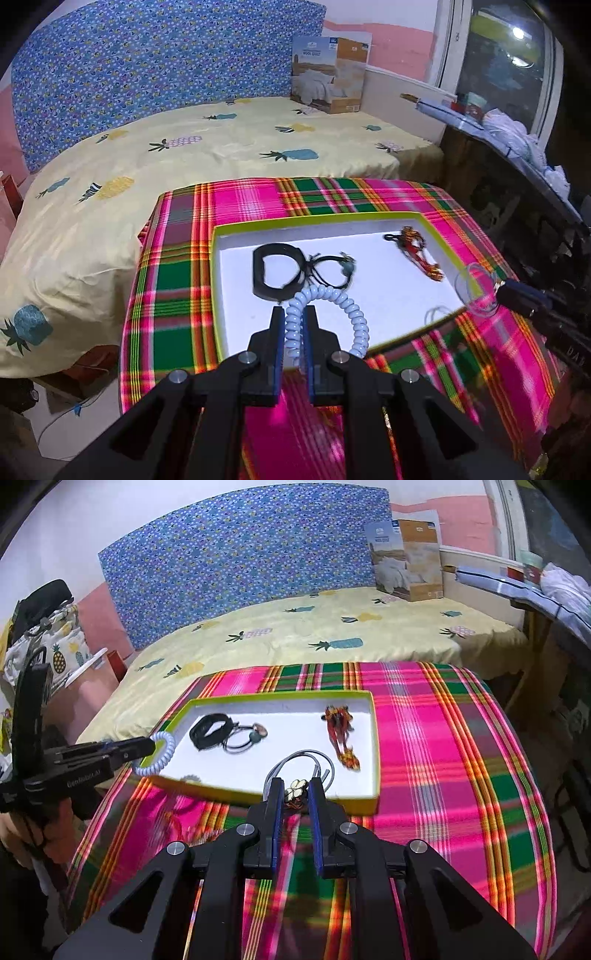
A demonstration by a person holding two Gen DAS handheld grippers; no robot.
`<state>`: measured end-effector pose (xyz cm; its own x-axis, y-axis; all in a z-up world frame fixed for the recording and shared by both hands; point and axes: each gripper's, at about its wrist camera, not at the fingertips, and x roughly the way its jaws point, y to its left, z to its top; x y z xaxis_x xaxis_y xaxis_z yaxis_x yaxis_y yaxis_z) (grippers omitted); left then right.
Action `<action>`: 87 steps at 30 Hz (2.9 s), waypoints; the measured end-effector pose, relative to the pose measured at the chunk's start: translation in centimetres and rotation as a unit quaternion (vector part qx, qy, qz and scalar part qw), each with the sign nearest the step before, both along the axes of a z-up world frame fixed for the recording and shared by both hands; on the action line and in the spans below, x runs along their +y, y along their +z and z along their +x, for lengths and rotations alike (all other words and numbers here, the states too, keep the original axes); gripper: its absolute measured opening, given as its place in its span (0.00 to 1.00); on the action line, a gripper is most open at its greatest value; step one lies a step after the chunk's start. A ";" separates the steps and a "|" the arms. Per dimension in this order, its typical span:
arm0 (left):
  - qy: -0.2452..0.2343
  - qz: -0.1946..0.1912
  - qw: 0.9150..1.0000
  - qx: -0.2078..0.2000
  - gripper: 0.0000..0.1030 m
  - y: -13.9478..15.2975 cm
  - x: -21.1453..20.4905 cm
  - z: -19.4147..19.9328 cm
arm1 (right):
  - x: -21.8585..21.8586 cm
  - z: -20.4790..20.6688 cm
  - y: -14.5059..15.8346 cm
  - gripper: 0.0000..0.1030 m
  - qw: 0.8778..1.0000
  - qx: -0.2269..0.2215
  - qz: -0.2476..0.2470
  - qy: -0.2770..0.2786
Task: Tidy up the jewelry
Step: 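Carry the white coil and grey loop over the tray with both tools, then lower both hair ties into the tray and open both tools, then move both open tools toward the red tassel keychain and lavender coil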
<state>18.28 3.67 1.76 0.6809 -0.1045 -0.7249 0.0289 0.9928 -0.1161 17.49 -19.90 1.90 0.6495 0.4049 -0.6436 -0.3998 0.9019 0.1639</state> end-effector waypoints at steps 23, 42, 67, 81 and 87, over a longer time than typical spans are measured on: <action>-0.014 0.012 0.998 0.067 0.10 -4.6 -0.2 4.1 | 2.7 7.2 -5.4 0.13 0.995 0.089 -0.039 0.012; -0.008 0.017 0.999 0.045 0.21 -3.2 -0.1 2.8 | 2.1 6.4 -4.4 0.20 0.996 0.083 -0.041 0.008; 0.002 0.010 1.000 -0.015 0.21 1.0 -2.1 -10.9 | 0.4 -8.5 -0.6 0.21 0.999 0.026 -0.008 0.043; 0.005 -0.006 1.000 -0.012 0.21 0.1 -1.9 -15.2 | 0.1 -12.4 -1.3 0.21 0.998 0.029 -0.003 0.050; 0.005 -0.009 1.000 -0.010 0.21 -0.1 -1.9 -15.5 | 0.2 -12.1 -2.0 0.21 0.998 0.038 -0.004 0.046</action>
<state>2.83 1.73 1.67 0.6970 -0.1104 -0.7085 0.0212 0.9908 -0.1336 5.41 -19.70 -0.06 0.5595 0.4551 -0.6927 -0.4671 0.8635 0.1902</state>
